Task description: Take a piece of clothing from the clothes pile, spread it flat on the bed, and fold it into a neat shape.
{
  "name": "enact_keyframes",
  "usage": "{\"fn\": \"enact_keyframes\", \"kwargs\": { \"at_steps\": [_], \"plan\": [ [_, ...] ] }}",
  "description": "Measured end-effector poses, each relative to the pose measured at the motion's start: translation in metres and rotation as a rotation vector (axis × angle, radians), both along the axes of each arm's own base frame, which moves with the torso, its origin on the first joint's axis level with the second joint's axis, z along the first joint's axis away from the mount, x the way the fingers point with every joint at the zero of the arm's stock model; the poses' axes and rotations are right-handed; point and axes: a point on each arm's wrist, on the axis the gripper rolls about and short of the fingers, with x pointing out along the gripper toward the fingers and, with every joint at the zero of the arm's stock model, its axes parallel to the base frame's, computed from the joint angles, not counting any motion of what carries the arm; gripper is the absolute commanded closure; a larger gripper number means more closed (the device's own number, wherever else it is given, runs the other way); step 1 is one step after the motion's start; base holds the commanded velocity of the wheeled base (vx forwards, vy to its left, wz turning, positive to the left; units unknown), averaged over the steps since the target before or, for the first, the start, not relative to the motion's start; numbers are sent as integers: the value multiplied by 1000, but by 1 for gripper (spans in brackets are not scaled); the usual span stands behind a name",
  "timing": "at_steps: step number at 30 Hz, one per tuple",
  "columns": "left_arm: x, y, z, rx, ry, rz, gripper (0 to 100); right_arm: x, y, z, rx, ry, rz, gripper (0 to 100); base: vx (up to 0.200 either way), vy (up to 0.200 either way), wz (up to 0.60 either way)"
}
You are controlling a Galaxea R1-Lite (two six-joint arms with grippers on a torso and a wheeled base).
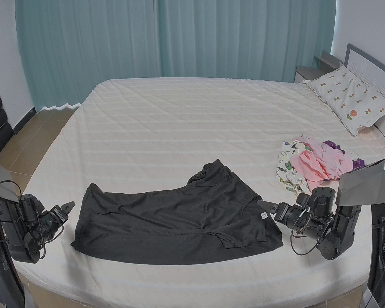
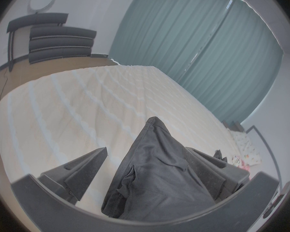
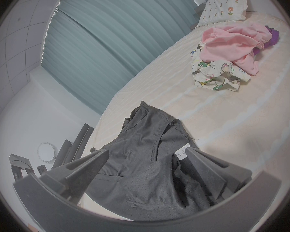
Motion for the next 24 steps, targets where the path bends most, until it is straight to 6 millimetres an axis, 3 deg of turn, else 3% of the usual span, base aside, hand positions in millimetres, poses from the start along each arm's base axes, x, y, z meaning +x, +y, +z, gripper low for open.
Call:
{"fn": "enact_keyframes", "kwargs": {
  "at_steps": [8,20,24],
  "plan": [
    [-2,1,4,-30,-12,16,0,-3,0,0,-1,8,1,0,200,0,0],
    [-2,1,-4,-37,14,26,0,-5,0,-1,-4,19,3,0,0,0,0],
    [-4,1,-5,-43,25,30,0,-6,0,-2,-5,23,5,0,0,200,0]
  ]
}}
